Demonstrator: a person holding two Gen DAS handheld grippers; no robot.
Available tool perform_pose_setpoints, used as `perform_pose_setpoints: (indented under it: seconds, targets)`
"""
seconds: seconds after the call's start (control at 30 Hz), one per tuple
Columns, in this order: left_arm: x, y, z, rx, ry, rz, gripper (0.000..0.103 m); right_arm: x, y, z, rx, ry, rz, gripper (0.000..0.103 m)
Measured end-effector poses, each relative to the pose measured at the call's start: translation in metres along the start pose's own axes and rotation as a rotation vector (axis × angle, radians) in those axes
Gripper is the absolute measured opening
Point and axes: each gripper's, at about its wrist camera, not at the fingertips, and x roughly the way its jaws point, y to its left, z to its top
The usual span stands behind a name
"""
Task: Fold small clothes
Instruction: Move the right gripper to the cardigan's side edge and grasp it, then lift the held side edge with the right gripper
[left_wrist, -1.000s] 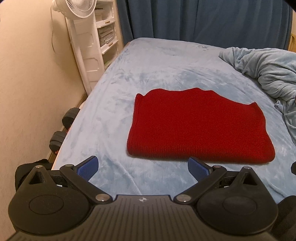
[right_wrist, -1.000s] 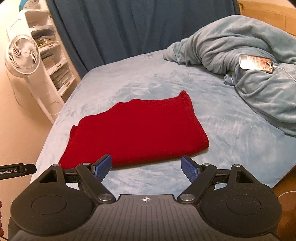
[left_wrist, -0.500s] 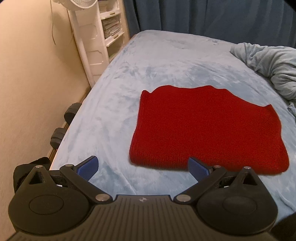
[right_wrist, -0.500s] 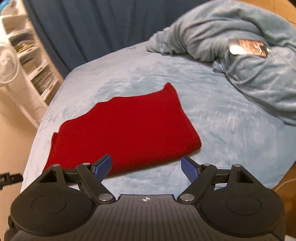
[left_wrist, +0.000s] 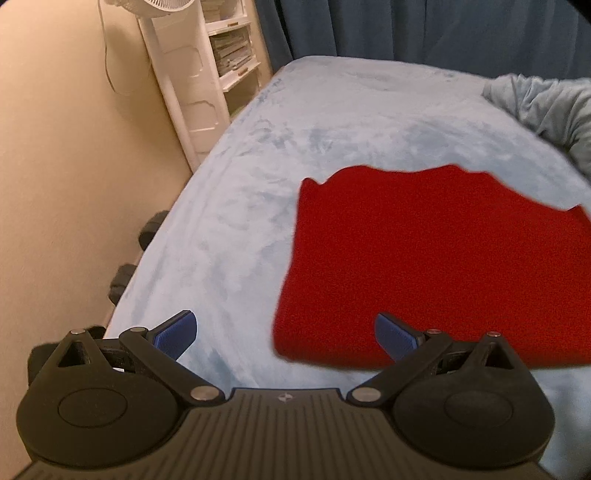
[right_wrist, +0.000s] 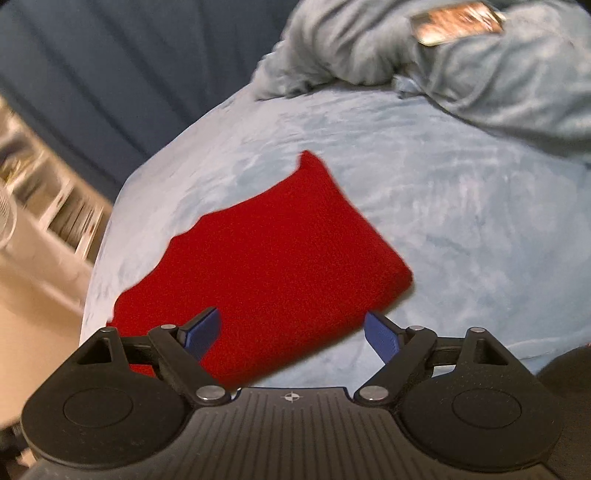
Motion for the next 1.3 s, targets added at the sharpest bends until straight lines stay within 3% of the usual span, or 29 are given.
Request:
perform_pose_setpoints:
  seconds: [0.1, 0.2, 0.4, 0.5, 0.53, 0.6, 0.63, 0.77, 0.97, 1.3]
  targets:
    - [0.029, 0.005, -0.004, 0.013, 0.011, 0.044, 0.103, 0.028, -0.024, 0.001, 0.093, 0.006, -0.043, 0.086]
    - [0.049, 0.016, -0.005, -0.017, 0.034, 0.062, 0.103, 0.056, -0.043, 0.002, 0.169, 0.067, -0.097, 0.086]
    - [0.071, 0.039, 0.000, -0.103, 0.074, 0.108, 0.103, 0.098, -0.063, -0.003, 0.305, 0.159, -0.070, 0.087]
    - [0.075, 0.048, 0.002, -0.112, 0.077, 0.133, 0.103, 0.111, -0.063, 0.000, 0.329, 0.128, -0.056, 0.093]
    - [0.077, 0.051, 0.002, -0.107, 0.077, 0.147, 0.103, 0.114, -0.061, 0.003, 0.338, 0.119, -0.048, 0.089]
    - [0.078, 0.055, 0.003, -0.095, 0.078, 0.174, 0.103, 0.118, -0.059, 0.013, 0.331, 0.116, 0.005, 0.052]
    - [0.081, 0.058, 0.003, -0.093, 0.082, 0.188, 0.103, 0.118, -0.057, 0.017, 0.323, 0.106, 0.005, 0.025]
    - [0.095, 0.069, -0.001, -0.097, 0.125, 0.211, 0.103, 0.111, -0.057, 0.024, 0.305, 0.084, 0.042, 0.019]
    - [0.115, 0.073, -0.013, -0.082, 0.204, 0.195, 0.103, 0.111, -0.074, 0.016, 0.355, 0.081, 0.058, 0.018]
    - [0.119, 0.075, -0.016, -0.110, 0.217, 0.160, 0.103, 0.118, -0.080, 0.016, 0.395, 0.088, 0.056, 0.021]
